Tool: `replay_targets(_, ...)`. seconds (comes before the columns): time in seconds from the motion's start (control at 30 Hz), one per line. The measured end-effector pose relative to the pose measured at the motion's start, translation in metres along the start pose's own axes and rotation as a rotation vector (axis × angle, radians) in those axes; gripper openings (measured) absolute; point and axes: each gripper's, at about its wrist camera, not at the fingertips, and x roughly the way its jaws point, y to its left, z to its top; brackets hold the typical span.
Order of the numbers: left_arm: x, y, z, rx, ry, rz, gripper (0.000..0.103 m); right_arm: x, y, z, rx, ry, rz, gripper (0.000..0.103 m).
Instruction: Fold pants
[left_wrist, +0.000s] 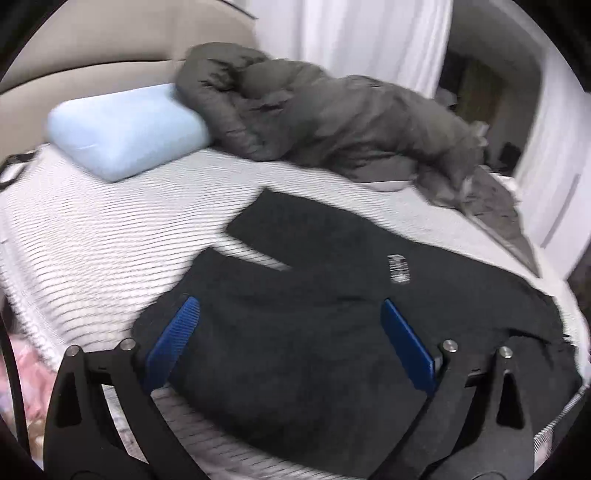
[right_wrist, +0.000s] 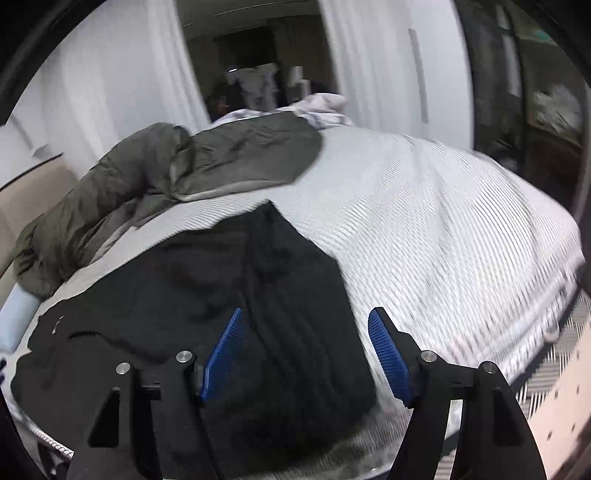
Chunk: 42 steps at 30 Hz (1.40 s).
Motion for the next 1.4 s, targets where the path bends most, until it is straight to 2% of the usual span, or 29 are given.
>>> replay_targets(0.07, 0.010, -0.018, 0.004, -0.002, 0.020, -0.046, 0.099, 0.028, 0.012, 0.027, -0.017, 0.046, 0.057, 0.073)
replay_targets(0.13, 0.026, -0.038, 0.005, 0.010, 0.043, -0.077, 0.099, 0.059, 0.022, 0.050, -0.020, 0.097, 0.065, 0.073)
replay_targets(0.2, 0.042, -0.058, 0.003, 0.033, 0.067, -0.073, 0.099, 0.097, 0.034, 0.074, -0.030, 0.145, 0.093, 0.073)
replay_targets(0.3, 0.061, -0.082, -0.002, 0.079, 0.094, -0.062, 0.099, 0.159, 0.046, 0.101, -0.029, 0.226, 0.088, 0.073)
replay_targets(0.4, 0.071, -0.101, -0.007, 0.130, 0.106, -0.054, 0.099, 0.218, 0.049, 0.116, -0.015, 0.304, 0.028, 0.071)
replay_targets(0.47, 0.075, -0.106, -0.009, 0.155, 0.108, -0.036, 0.099, 0.254, 0.052, 0.121, -0.008, 0.396, 0.043, 0.052)
replay_targets(0.53, 0.077, -0.105, -0.012, 0.163, 0.113, -0.014, 0.099, 0.266, 0.063, 0.127, -0.070, 0.404, 0.064, 0.009)
replay_targets(0.57, 0.076, -0.101, -0.012, 0.160, 0.116, -0.008, 0.099, 0.263, 0.068, 0.131, -0.111, 0.379, 0.056, 0.005)
replay_targets(0.63, 0.078, -0.093, -0.011, 0.149, 0.120, 0.007, 0.099, 0.264, 0.069, 0.149, -0.128, 0.292, -0.022, 0.005)
replay_targets(0.73, 0.084, -0.078, -0.010, 0.105, 0.138, 0.037, 0.099, 0.281, 0.059, 0.158, -0.072, 0.316, -0.103, 0.007)
replay_targets(0.77, 0.084, -0.072, -0.009, 0.085, 0.143, 0.037, 0.099, 0.283, 0.056, 0.159, -0.047, 0.332, -0.090, 0.009)
replay_targets(0.83, 0.079, -0.064, -0.010, 0.057, 0.142, 0.017, 0.099, 0.270, 0.051, 0.160, -0.001, 0.312, -0.065, 0.023)
replay_targets(0.87, 0.077, -0.060, -0.010, 0.057, 0.139, 0.011, 0.099, 0.251, 0.051, 0.161, 0.005, 0.269, -0.046, 0.027)
replay_targets(0.93, 0.069, -0.056, -0.012, 0.071, 0.129, 0.012, 0.099, 0.208, 0.052, 0.158, -0.004, 0.181, -0.014, 0.054)
replay_targets(0.97, 0.063, -0.054, -0.013, 0.078, 0.122, 0.016, 0.099, 0.184, 0.052, 0.153, -0.009, 0.142, 0.003, 0.058)
replay_targets(1.03, 0.051, -0.047, -0.017, 0.080, 0.112, 0.018, 0.099, 0.138, 0.050, 0.137, -0.014, 0.095, 0.043, 0.074)
replay_targets(1.1, 0.036, -0.037, -0.020, 0.061, 0.096, 0.011, 0.099, 0.093, 0.047, 0.112, 0.005, 0.054, 0.092, 0.085)
replay_targets(1.17, 0.021, -0.021, -0.023, 0.028, 0.084, 0.010, 0.099, 0.049, 0.037, 0.079, 0.028, 0.019, 0.123, 0.088)
replay_targets(1.27, 0.000, 0.015, -0.029, -0.079, 0.069, 0.003, 0.099, -0.005, 0.015, 0.024, 0.057, -0.015, 0.136, 0.088)
replay_targets(1.3, -0.006, 0.030, -0.032, -0.131, 0.074, -0.006, 0.099, -0.010, 0.015, 0.012, 0.075, -0.021, 0.140, 0.088)
replay_targets(1.4, -0.016, 0.054, -0.042, -0.194, 0.102, -0.030, 0.093, -0.033, 0.003, -0.025, 0.127, -0.025, 0.157, 0.088)
